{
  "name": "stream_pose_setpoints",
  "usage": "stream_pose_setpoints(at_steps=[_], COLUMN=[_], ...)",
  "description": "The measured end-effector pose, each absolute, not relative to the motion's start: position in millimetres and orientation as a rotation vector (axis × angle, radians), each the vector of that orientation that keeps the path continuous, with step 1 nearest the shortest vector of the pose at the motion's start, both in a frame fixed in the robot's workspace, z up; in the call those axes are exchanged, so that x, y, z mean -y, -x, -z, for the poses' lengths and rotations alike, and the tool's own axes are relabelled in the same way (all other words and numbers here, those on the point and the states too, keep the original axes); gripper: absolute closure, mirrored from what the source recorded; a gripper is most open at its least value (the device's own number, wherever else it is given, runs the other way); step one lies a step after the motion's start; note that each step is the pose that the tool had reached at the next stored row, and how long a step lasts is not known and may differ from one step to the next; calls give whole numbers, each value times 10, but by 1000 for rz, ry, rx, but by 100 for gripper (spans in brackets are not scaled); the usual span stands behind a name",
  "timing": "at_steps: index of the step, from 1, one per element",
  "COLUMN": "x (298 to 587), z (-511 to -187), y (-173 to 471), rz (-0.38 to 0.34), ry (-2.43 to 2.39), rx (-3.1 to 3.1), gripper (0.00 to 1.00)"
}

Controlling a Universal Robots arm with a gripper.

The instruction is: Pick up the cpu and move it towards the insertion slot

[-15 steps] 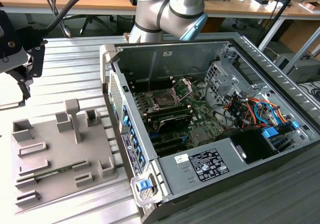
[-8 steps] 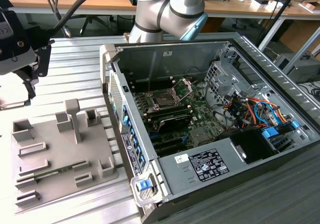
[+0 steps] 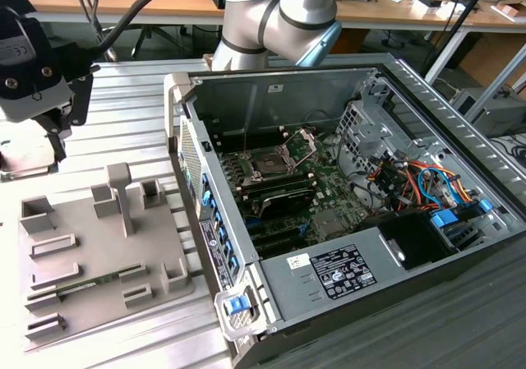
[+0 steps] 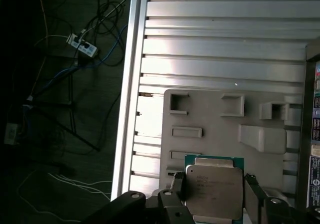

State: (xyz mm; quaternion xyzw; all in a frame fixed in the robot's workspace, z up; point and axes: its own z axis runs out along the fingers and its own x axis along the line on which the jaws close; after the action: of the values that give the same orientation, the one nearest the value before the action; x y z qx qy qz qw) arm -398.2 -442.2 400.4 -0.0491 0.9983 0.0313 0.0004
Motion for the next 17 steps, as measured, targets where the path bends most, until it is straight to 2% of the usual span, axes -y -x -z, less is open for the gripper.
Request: stream_pose_setpoints(at_steps=[17], x=[4422], z=[-4003], y=[3813], rz=[-98], ry=[154], rx=[-3135], gripper=[45])
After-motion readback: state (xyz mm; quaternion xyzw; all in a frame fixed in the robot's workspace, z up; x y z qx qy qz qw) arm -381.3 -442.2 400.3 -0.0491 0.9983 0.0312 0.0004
